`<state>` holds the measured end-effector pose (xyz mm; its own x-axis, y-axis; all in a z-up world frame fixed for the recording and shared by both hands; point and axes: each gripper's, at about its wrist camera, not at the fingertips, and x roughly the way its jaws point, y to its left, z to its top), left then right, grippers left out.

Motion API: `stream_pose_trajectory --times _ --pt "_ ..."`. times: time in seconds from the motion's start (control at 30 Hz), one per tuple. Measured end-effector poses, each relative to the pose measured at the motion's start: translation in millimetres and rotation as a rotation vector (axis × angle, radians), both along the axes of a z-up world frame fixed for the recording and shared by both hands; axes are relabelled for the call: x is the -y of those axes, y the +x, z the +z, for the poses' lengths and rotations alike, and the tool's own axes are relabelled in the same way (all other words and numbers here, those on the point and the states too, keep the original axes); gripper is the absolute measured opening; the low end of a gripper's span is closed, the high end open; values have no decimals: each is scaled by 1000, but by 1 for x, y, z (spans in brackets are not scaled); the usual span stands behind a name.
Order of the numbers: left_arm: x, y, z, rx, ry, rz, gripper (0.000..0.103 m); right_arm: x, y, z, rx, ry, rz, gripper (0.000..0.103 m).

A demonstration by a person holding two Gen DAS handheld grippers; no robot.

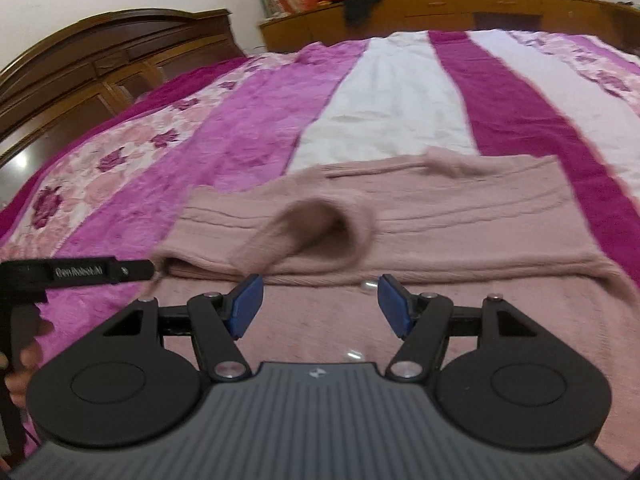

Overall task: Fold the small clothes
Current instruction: 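Grasp the folded sleeve cuff with the right tool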

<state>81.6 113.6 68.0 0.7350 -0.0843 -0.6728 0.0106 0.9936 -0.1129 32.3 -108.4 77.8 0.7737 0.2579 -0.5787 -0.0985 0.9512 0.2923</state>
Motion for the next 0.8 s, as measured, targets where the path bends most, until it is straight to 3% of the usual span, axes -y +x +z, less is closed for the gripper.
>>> stream_pose_trajectory --times 0.2,0.5,0.57,0.6,0.7,0.8 --pt "-14 -4 -3 2 -18 21 52 -35 32 -7 -25 25 59 71" --pt "-22 -4 -7 9 -39 27 52 -65 78 -28 -69 49 46 67" --pt "-22 -3 -7 11 -48 27 52 -67 87 -33 -74 46 37 57" --pt "-22 -3 -7 13 -53 25 52 -69 90 -36 -72 43 32 44" --pt "-21 -2 -6 18 -55 22 52 -66 100 -38 -76 61 13 20" --pt "-18 -2 -4 29 -56 10 52 -54 96 -30 -29 109 -22 18"
